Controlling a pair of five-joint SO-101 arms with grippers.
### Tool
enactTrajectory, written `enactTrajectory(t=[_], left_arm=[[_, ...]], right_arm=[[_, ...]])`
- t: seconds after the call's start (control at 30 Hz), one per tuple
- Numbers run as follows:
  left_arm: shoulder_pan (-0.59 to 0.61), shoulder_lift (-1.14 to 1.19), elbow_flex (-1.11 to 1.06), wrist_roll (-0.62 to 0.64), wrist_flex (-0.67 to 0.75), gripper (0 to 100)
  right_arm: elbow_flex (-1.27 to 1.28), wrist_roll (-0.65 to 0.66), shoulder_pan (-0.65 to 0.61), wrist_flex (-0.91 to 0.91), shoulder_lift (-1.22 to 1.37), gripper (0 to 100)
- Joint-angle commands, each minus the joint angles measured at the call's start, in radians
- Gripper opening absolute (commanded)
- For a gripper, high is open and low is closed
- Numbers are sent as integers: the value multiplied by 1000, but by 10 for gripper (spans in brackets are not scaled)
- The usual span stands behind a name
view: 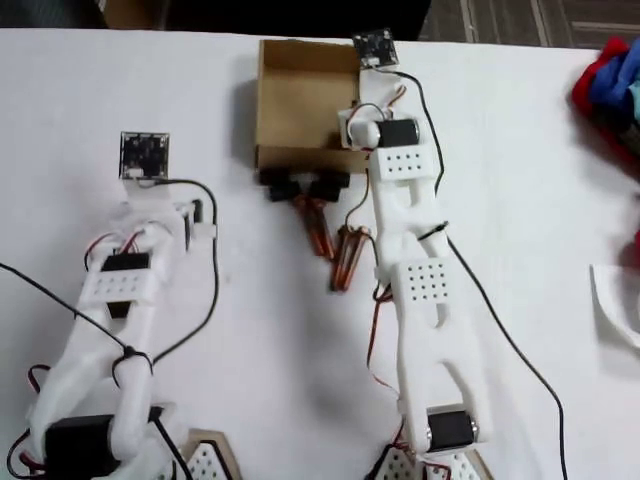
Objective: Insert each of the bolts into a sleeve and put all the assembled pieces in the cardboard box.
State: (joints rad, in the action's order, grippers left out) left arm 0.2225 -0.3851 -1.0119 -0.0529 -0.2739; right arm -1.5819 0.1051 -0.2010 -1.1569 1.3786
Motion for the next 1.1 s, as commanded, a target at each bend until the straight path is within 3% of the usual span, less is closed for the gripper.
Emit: enactTrajectory(t=[0.0, 0.17, 0.4, 0.67, 0.8, 1.07], left_arm=[[-11, -3, 4, -6, 20, 211], [-11, -3, 4, -6, 20, 211], [-11, -3, 4, -6, 20, 211], [-11, -3, 4, -6, 20, 211], [-11, -3, 4, -6, 20, 211], [-11, -3, 4, -6, 20, 211]], right_arm=[[-52, 0, -1, 22, -10, 23], [-52, 0, -4, 21, -7, 29], [-61, 8, -25, 16, -15, 182], [-64, 8, -27, 21, -119, 134], [-58, 8, 47, 21, -182, 9], [-6, 8, 216, 8, -147, 20]])
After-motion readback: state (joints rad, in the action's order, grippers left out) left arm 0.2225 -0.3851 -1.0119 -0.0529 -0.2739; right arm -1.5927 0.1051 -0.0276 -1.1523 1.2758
